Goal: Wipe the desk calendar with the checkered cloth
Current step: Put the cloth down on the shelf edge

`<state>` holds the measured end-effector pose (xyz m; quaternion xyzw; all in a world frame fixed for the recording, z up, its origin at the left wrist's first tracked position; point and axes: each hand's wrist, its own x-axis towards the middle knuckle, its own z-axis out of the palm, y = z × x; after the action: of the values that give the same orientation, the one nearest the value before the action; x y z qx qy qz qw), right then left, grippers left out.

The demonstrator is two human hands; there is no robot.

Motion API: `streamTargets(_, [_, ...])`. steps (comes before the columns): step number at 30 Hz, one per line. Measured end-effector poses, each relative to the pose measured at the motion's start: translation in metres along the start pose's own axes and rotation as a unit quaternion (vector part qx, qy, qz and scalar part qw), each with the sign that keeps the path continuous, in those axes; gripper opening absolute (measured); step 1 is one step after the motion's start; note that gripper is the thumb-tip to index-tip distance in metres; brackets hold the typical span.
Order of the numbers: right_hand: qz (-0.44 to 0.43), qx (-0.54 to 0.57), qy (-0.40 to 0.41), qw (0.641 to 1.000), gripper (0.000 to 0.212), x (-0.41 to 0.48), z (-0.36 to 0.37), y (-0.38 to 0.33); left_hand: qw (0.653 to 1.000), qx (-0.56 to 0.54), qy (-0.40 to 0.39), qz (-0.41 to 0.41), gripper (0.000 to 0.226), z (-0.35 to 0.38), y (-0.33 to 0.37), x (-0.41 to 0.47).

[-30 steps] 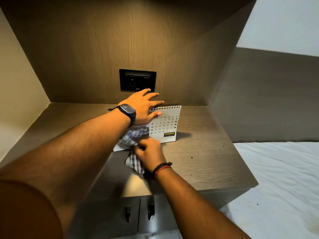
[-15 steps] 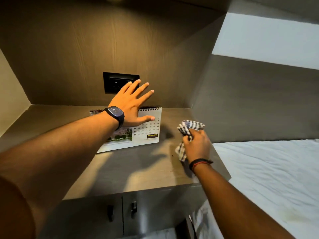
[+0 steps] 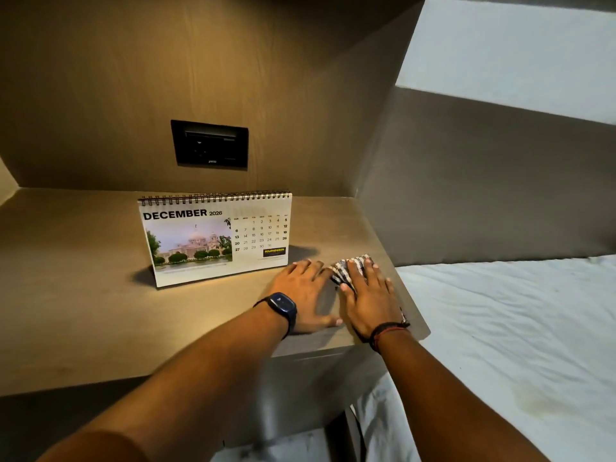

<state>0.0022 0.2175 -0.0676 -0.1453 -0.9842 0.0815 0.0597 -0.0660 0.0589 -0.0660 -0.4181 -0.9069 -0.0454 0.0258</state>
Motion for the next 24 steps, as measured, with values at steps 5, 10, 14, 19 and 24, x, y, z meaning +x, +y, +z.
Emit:
streamTargets(5, [-0.007, -0.024, 0.015, 1.000, 0.053, 0.004, 0.011, 0.001, 1.000, -0.017, 0.002, -0.019, 0.113, 0.015, -0.005, -0.005])
streamTargets(10, [0.010, -0.038, -0.023, 0.999, 0.058, 0.005, 0.007, 0.002, 0.997, -0.043, -0.002, -0.061, 0.116, 0.013, -0.008, -0.011])
streamTargets(14, [0.023, 0.021, 0.101, 0.994, 0.070, 0.015, -0.012, -0.030, 0.985, -0.047, 0.117, -0.122, 0.104, -0.015, -0.034, -0.029])
streamTargets(19, [0.037, 0.332, 0.099, 0.937, 0.068, 0.048, -0.036, -0.120, 0.905, -0.071, 0.318, -0.274, 0.099, -0.063, -0.087, -0.060])
streamTargets(24, [0.114, 0.466, 0.029, 0.877, 0.072, 0.069, -0.042, -0.176, 0.779, -0.197, 0.366, -0.469, 0.101, -0.083, -0.124, -0.081])
